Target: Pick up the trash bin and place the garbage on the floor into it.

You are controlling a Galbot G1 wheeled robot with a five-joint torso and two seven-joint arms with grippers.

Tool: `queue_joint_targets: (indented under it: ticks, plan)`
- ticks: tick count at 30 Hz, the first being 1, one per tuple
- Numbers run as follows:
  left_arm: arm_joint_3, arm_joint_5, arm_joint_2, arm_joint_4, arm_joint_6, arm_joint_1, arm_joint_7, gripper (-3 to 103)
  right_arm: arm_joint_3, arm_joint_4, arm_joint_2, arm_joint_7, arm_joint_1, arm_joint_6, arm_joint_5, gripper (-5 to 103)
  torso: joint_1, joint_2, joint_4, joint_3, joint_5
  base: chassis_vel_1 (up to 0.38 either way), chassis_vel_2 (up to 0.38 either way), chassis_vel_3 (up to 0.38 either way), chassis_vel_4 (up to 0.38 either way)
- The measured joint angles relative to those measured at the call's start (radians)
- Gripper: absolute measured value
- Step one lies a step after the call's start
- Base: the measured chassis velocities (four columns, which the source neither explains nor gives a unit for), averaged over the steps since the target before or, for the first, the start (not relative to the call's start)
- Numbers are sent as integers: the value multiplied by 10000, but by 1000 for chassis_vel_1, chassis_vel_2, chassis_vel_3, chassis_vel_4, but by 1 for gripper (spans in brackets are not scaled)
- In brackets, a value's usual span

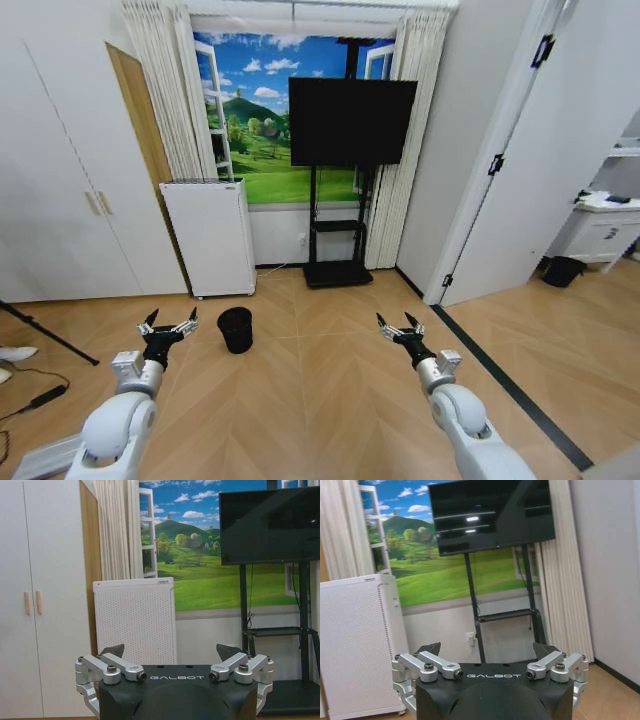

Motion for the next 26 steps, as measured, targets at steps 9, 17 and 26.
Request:
queue_joint_targets:
  ticks: [9, 17, 26]
  plan:
    - [0, 0, 0, 0, 0, 0, -1, 100, 303, 1, 308, 378, -123, -60, 75, 100, -4, 0, 2, -1, -2, -14, 15, 18, -9]
    - [0, 0, 0, 0, 1, 0, -1, 100, 221, 84, 120, -137, -141, 409, -10, 100, -3, 0, 1, -1, -2, 0, 0, 0, 0]
    - [0, 0, 0, 0, 1, 0, -1, 100, 138, 214, 14, -218, -53, 632, -151, 100, -4, 0, 2, -1, -3, 0, 0, 0, 0]
